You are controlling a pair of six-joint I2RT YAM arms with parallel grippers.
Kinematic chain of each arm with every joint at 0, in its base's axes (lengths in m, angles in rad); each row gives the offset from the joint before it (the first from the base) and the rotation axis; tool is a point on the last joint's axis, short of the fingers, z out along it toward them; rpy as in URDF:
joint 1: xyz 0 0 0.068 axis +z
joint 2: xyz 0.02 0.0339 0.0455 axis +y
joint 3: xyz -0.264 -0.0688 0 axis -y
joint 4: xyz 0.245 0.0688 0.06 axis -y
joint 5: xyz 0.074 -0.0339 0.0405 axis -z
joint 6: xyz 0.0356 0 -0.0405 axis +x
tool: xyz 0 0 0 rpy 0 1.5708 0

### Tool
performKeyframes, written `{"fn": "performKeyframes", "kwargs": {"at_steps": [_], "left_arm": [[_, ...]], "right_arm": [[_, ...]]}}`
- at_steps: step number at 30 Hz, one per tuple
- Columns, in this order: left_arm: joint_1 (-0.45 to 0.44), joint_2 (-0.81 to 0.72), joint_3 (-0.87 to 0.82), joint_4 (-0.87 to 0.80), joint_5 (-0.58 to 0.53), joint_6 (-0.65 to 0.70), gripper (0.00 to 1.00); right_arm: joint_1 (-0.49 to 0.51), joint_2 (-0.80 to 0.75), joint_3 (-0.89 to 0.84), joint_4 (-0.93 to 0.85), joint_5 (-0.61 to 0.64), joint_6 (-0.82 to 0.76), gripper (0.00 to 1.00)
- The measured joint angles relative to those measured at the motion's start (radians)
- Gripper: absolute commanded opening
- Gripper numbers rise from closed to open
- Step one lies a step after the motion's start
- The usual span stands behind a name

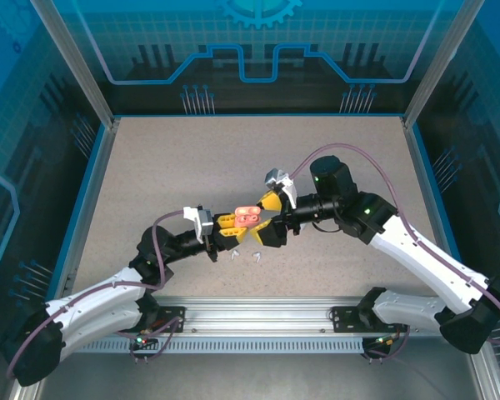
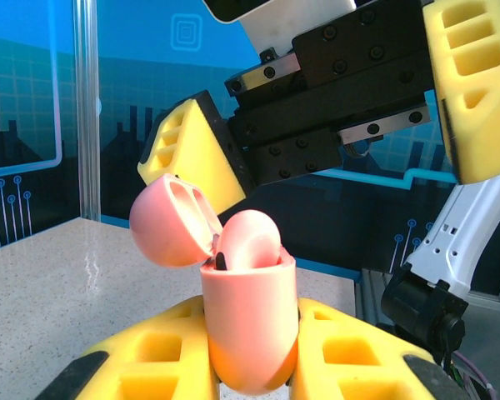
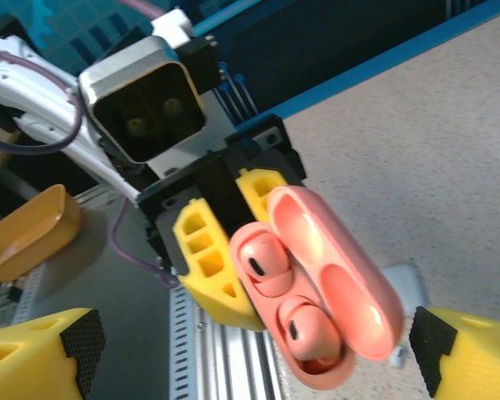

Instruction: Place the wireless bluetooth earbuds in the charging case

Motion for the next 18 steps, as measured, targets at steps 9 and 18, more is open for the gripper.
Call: {"fn": "performKeyframes", "kwargs": {"at_steps": [9,18], "left_arm": [[-0.008,-0.011,0.0,0.023,0.009,0.0,0.0],[-0.008,-0.008,0.0,0.014,-0.005,0.0,0.0]], "right_arm": [[-0.002,0.011,0.021,0.003,-0.063,0.004,0.81],[0.0,-0.019,0.034,-0.031,-0.061,-0.021,0.81]]}}
